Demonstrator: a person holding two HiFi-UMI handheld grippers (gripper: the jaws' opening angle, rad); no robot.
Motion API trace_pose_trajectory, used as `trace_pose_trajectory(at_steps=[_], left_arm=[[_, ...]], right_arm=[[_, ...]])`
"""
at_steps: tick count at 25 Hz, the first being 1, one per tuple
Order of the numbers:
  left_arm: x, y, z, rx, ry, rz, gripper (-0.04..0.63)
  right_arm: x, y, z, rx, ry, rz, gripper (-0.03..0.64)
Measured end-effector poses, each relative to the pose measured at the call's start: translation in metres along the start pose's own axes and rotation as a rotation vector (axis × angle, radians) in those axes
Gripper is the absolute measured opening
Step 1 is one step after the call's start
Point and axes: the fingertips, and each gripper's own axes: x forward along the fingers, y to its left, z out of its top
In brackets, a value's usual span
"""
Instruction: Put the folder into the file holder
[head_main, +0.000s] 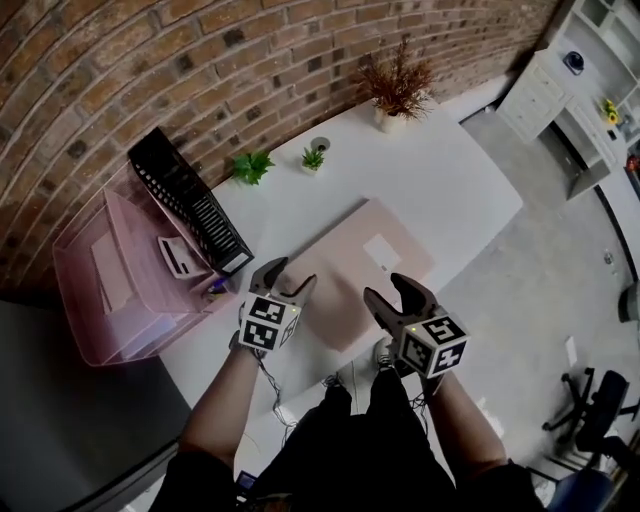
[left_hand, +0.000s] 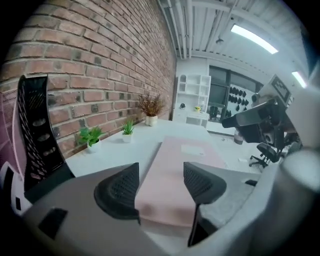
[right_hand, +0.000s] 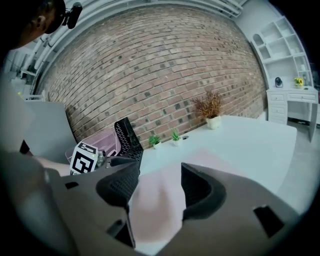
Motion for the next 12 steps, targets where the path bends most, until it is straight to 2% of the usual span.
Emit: trace_pose_trajectory(at_steps=[6,12], left_arm=[[0.028,0.013,-0.028,0.056,0.121,-0.013,0.276],[0.044,0.020,-0.047,0.031,0.179,-0.019,0.281]], right_arm=[[-0.004,-0.008,-0.031,0.064,0.046,-0.021,0.285],[-0.006,-0.021,-0.052,0.115,0.073,-0.047,0.291]])
